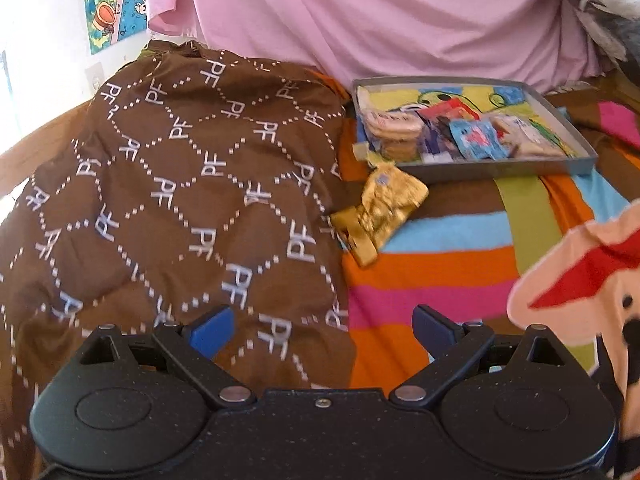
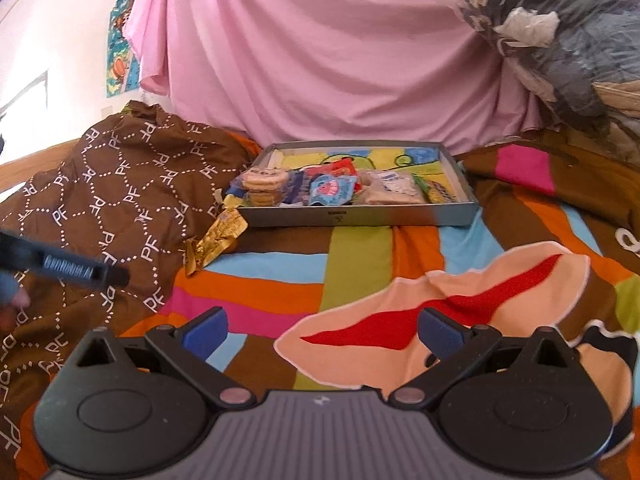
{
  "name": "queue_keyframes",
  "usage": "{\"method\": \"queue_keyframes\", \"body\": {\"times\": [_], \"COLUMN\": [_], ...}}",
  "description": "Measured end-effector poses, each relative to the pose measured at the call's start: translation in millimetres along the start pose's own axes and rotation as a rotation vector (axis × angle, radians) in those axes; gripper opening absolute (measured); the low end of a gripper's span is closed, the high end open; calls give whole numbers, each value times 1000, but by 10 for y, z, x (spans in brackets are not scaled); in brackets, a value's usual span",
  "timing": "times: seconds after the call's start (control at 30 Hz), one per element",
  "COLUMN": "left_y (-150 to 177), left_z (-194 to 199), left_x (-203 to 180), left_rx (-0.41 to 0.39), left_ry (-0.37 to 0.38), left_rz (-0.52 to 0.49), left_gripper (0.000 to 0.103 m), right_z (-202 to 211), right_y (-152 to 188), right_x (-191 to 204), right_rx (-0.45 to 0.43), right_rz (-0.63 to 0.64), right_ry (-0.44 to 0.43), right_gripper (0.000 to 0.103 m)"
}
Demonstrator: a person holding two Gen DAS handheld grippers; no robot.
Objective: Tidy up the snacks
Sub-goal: 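Close the right tool on the gold foil packet while the left reaches the mandarin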
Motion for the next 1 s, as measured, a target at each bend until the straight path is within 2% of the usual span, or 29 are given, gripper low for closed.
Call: {"method": "queue_keyframes", "body": {"times": [0.17, 0.37, 0.5, 0.8, 0.9, 1.0], "left_y": [-195, -432, -512, -600, -666, -691], "left_z": [-150, -352, -500, -746, -785, -825], "left_x": [122, 221, 322, 582, 648, 728], "left_rx": [12, 0, -9, -45, -77, -97], "left_ry": [-30, -70, -83, -143, -159, -150], "left_rz": [-41, -247, -309, -303, -297, -245], "left_gripper": [96, 96, 96, 96, 96, 96], "right_z": [-224, -597, -911, -1588, -1787, -1969], "right_y": [15, -17, -66, -205, -220, -213], "right_x": [155, 397, 569, 900, 984, 1032], "right_rx": [35, 78, 101, 124, 133, 154], "right_rz": [36, 55, 77, 77, 36, -48], "right_ry": [-45, -112, -160, -244, -257, -242], "right_gripper": [103, 103, 103, 103, 103, 102]}}
Point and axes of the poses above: each gripper's, at about its wrist camera, not at the fingertips, and z roughly against the way its jaws point, x to its left, y to its underside, the point moved 9 cm from there along -z, roughly the way its jaws point, and after that the axes turned 12 degrees about -z, right-handed, at the moved point
